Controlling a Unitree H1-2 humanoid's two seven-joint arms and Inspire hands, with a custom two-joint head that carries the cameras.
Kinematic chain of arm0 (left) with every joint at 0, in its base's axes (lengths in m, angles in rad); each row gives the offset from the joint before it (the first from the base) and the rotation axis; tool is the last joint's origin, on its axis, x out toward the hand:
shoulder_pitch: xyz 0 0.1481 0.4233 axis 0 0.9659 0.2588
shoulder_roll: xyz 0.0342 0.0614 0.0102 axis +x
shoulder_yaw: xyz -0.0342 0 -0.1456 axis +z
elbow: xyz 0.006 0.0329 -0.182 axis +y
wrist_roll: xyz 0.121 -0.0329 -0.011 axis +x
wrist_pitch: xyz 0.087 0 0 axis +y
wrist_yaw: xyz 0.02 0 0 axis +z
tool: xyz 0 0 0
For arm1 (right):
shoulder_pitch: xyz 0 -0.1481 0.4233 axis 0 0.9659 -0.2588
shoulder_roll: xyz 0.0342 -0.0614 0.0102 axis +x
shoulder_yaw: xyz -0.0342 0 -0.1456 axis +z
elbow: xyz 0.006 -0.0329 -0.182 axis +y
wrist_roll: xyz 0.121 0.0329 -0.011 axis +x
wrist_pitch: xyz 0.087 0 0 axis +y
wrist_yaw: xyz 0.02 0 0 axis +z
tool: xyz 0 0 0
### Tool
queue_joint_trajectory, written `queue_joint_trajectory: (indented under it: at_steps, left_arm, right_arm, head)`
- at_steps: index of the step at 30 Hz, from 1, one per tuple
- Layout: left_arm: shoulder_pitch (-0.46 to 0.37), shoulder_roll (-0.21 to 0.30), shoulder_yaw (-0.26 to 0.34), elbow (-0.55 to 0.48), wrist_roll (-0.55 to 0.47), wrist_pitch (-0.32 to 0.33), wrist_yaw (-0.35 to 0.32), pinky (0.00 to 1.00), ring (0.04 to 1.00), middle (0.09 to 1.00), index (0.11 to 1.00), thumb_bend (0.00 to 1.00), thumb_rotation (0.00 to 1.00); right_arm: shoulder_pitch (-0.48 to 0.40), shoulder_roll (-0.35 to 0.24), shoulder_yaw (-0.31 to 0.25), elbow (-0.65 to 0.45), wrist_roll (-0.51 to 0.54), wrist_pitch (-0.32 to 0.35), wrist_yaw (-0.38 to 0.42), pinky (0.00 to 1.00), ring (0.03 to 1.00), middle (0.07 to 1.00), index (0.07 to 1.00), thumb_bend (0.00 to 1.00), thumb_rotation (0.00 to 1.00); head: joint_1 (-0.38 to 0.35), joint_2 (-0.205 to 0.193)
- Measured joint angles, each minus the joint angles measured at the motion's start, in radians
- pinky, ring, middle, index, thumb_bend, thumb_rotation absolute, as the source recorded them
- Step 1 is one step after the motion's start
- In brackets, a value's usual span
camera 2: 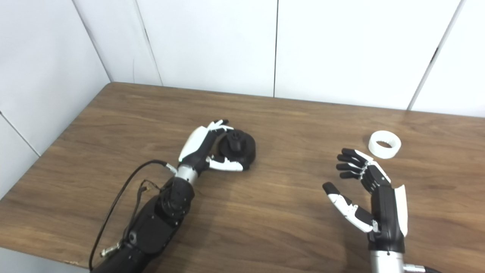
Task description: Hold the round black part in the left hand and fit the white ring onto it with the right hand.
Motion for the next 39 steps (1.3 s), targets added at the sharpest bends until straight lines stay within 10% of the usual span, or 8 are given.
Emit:
queue_joint_trajectory:
  at_steps: [39]
  left_arm:
    - [0.319,-0.047,-0.135,-0.411,0.074,-0.046,-0.196,1.0,1.0,0.972,0.594,0.95,0.22]
  right_arm:
    - [-0.004,0.005,0.014,0.005,-0.019,0.0,-0.002,0.6,0.669,0.716,0.742,0.6,0.24]
  head:
    - [-0.107,0.009]
